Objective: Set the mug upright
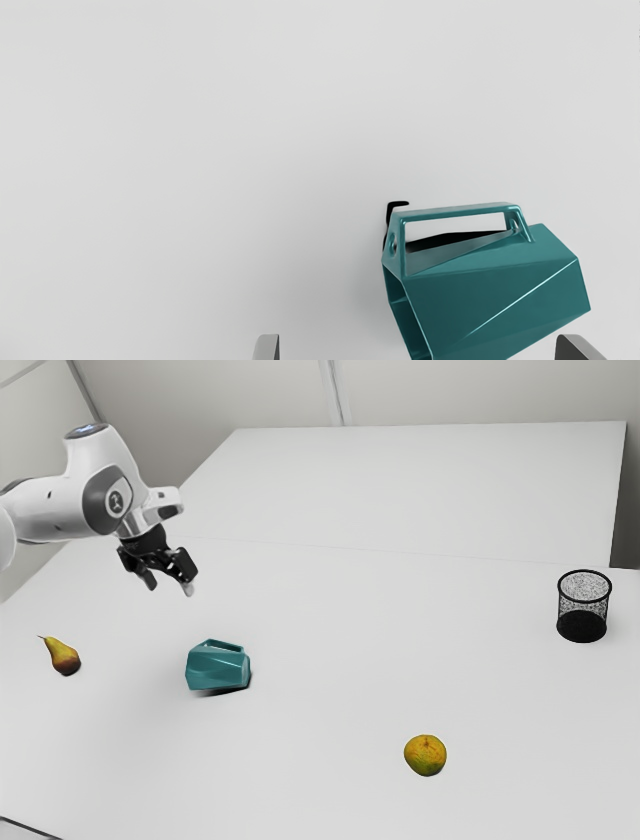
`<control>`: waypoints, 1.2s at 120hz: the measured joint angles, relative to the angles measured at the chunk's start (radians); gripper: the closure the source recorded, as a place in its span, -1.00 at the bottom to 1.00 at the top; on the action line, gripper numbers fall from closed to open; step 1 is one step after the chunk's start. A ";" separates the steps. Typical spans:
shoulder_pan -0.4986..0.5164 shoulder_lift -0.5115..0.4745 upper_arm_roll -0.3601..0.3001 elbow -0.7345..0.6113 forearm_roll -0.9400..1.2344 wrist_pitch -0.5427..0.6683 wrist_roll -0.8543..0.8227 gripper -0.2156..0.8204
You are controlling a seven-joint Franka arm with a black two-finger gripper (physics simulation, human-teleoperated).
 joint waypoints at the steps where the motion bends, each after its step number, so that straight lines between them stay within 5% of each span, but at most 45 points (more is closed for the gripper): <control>1: 0.000 0.000 0.000 -0.001 -0.001 0.000 0.000 -0.58; 44: 0.058 -0.043 0.005 -0.198 -0.261 -0.006 0.043 -0.58; 144: 0.109 0.073 0.070 -0.204 -0.587 -0.116 0.260 -0.58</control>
